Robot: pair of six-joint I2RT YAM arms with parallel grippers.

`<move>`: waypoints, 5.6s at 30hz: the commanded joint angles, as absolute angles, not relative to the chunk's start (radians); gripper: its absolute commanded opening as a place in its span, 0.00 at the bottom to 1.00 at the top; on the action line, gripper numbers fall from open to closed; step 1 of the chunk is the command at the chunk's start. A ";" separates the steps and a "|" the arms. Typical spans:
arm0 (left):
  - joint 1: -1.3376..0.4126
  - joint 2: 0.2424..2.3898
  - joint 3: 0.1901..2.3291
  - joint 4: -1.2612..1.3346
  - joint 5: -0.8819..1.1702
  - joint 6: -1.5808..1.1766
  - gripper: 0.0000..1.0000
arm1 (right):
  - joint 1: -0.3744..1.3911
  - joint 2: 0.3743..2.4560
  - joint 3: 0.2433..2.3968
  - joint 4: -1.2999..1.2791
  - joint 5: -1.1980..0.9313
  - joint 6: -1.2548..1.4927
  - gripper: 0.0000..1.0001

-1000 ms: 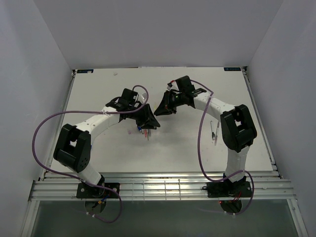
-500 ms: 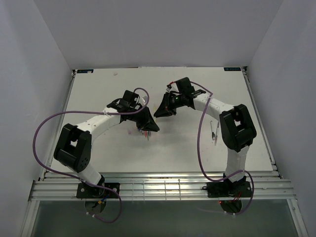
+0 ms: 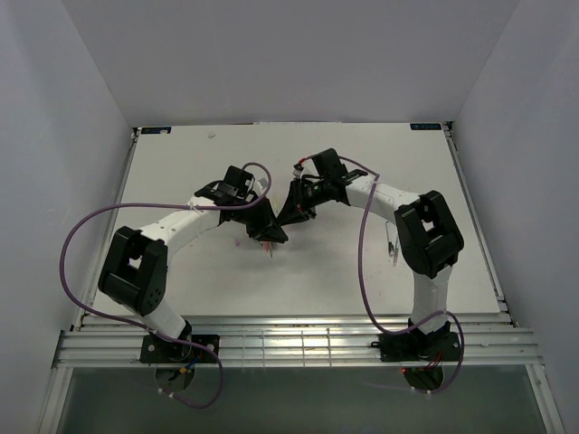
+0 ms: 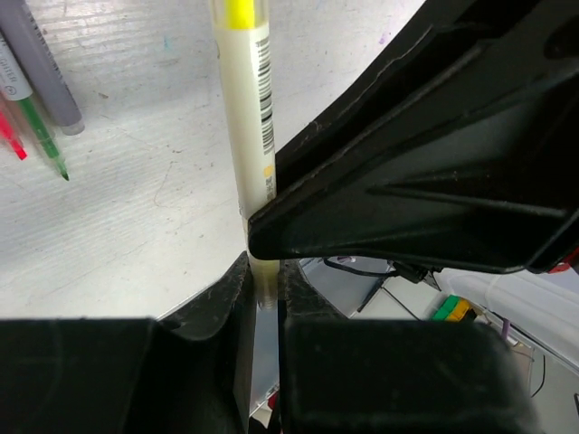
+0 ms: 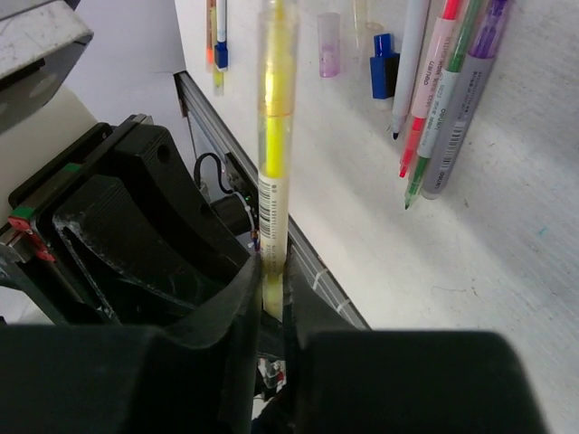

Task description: Open the pen caps

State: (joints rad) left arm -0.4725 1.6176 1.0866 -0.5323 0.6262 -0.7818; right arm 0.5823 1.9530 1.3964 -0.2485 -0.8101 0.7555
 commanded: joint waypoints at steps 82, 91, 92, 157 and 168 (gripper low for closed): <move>-0.316 1.795 1.127 -0.706 -0.066 -0.589 0.27 | 0.588 2.169 1.566 -0.600 -0.663 0.454 0.09; -0.314 1.804 1.106 -0.704 -0.052 -0.604 0.34 | 0.588 2.183 1.572 -0.600 -0.664 0.453 0.12; -0.314 1.801 1.104 -0.704 -0.051 -0.606 0.35 | 0.588 2.184 1.575 -0.600 -0.666 0.453 0.12; -0.316 1.431 1.169 -0.795 0.204 -0.692 0.42 | 0.015 1.881 1.302 -0.782 -0.054 0.252 0.33; -0.316 1.439 1.158 -0.773 0.213 -0.706 0.42 | 0.066 1.913 1.273 -0.753 -0.046 0.256 0.29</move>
State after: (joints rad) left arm -0.3164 1.4761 1.1584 -0.7971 0.1982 -0.6979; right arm 0.0429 1.9030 1.2907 -0.7734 -0.0612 0.2588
